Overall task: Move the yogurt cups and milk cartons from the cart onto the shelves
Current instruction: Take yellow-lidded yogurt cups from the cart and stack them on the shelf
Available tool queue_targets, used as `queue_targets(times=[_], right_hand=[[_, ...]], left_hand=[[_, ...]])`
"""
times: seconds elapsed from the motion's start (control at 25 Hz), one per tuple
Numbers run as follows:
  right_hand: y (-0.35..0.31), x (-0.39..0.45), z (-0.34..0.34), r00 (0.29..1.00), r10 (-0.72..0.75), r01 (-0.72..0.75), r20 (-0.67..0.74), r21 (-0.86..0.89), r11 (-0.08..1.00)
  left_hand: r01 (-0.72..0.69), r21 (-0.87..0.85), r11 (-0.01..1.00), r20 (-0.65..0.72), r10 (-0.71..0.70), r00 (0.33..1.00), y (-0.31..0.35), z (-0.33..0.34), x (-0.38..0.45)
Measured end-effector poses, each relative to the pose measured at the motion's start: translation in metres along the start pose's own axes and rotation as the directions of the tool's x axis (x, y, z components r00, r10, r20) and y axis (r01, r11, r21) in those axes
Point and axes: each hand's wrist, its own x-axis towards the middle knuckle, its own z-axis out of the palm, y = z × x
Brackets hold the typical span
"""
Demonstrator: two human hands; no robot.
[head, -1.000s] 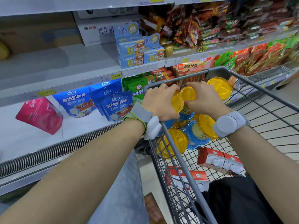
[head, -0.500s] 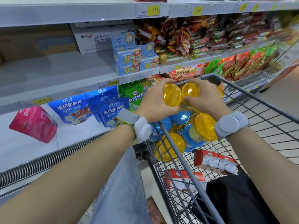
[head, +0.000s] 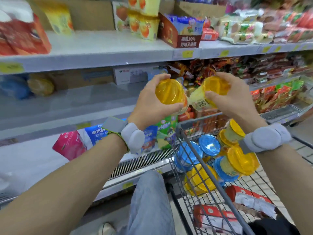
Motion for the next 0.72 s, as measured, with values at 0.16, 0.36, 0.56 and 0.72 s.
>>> queue_targets(times=[0.16,0.36,0.56,0.72], right_hand=[[-0.062,0.012,0.002,0.999,-0.02,0.027,-0.038,0.191,0.981],[-0.131,0.025,0.033,1.0,-0.012,0.005,0.011,0.5,0.866],[-0.192,0.038,0.078,0.973,0.067,-0.213,0.222,0.742,0.636],[-0.23,0.052,0.117,0.915,0.157,-0.4,0.37,0.795,0.456]], left_hand=[[-0.004,0.024,1.0,-0.091,0.006,0.996,0.006,-0.064,0.002],[0.003,0.081,0.997,-0.218,0.015,0.976,0.006,-0.142,-0.003],[0.027,0.183,0.983,-0.323,0.034,0.946,0.007,-0.212,-0.014],[0.022,0.301,0.953,-0.403,0.107,0.909,0.009,-0.253,-0.01]])
